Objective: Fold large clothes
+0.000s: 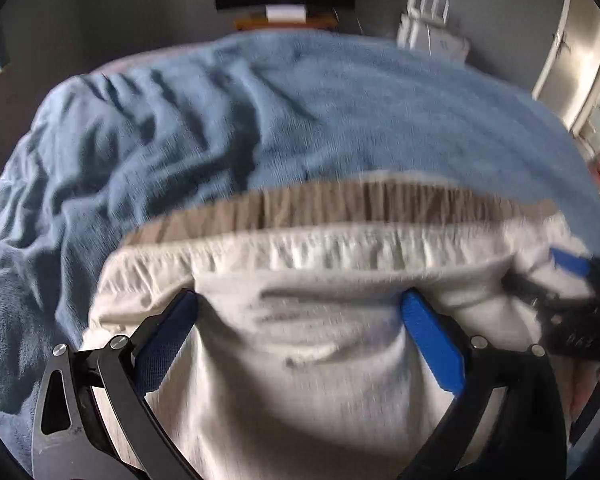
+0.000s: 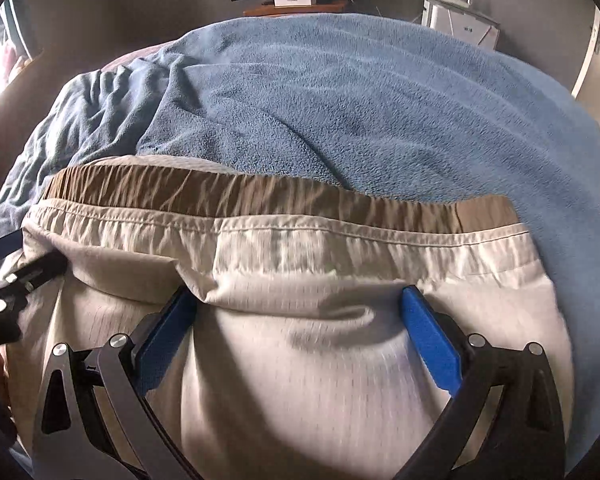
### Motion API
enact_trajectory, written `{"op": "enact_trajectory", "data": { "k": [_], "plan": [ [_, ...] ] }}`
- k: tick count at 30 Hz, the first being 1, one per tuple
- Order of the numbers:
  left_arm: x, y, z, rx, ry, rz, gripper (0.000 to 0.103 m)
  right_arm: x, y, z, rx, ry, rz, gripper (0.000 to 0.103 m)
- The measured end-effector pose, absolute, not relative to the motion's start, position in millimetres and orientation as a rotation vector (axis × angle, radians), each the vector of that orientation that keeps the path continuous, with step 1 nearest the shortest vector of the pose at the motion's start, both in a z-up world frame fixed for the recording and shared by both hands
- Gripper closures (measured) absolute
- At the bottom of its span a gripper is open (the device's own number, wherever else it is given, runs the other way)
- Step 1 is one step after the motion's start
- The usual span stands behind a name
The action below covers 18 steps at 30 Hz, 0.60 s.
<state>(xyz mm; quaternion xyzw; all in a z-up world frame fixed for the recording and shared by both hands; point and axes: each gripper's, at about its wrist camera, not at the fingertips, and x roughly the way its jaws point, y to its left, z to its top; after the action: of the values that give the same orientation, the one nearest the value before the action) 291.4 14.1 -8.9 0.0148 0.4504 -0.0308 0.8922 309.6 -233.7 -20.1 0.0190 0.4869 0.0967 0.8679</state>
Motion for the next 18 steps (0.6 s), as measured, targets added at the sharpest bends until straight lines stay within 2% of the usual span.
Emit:
{"op": "enact_trajectory", "data": {
  "k": [9, 18],
  "plan": [
    [298, 18, -42, 0.042, 1.024, -0.11, 0.005, 309, -230, -39, 0.034, 1.04, 0.23, 0.006],
    [291, 20, -62, 0.018, 1.005, -0.132, 0.005, 304, -226, -55, 0.023, 1.039, 0.226, 0.006]
  ]
}}
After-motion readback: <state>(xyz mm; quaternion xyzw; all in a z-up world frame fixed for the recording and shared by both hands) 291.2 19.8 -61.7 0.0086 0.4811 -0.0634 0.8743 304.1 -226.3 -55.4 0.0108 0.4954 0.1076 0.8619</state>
